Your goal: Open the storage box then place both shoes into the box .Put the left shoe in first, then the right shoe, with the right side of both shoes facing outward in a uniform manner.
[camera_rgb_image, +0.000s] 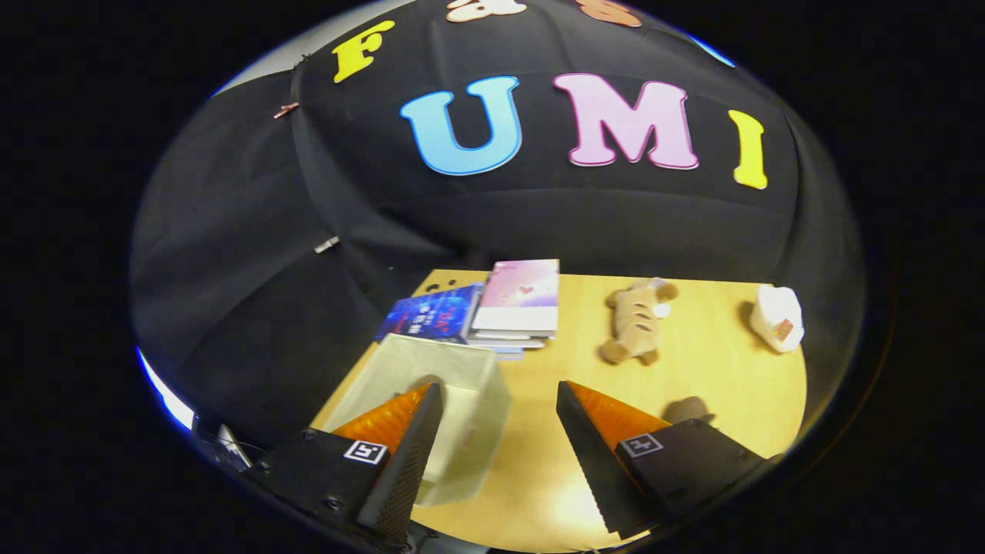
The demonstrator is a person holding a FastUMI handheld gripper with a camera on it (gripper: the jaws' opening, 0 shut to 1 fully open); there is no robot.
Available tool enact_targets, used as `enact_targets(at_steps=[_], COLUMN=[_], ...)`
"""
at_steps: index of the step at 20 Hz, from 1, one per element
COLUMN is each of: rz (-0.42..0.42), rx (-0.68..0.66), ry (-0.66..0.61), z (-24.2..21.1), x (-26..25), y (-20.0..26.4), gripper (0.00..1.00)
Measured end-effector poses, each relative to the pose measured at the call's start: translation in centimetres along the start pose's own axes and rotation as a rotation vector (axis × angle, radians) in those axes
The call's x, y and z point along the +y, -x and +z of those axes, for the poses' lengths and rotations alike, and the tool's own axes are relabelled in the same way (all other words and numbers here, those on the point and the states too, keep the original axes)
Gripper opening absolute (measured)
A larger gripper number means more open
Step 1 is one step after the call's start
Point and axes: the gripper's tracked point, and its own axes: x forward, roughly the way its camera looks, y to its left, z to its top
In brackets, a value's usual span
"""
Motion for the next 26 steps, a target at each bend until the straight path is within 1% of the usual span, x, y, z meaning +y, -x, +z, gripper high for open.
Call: enact_targets(at_steps=[2, 5, 8, 12, 16, 19, 22, 25, 26], rz=[-0.074, -0.168, -0.233, -0.301, -0.326, -0.332, -0.339, -0.318, -0.318], rx=[0.014, 0.071, 0.156, 0.266, 0.398, 0.443, 0.431, 0.404, 0.392], ry=[0.006, -0.011, -0.058, -0.098, -0.094, -0.078, -0.006, 0.086, 0.100], z=[-0.9, -4.1, -7.9, -12.6, -17.8, -20.2, -20.8, -20.8, -20.6], x=[-4.8, -11.4, -16.2, -21.6, -25.2, -26.9, -28.1, -28.3, -28.3], y=[1.8, 3.2, 4.2, 4.1, 2.7, 0.9, -1.3, -3.8, -4.5], gripper=[0.93, 0.93, 0.94, 0.94, 0.93, 0.92, 0.88, 0.87, 0.83])
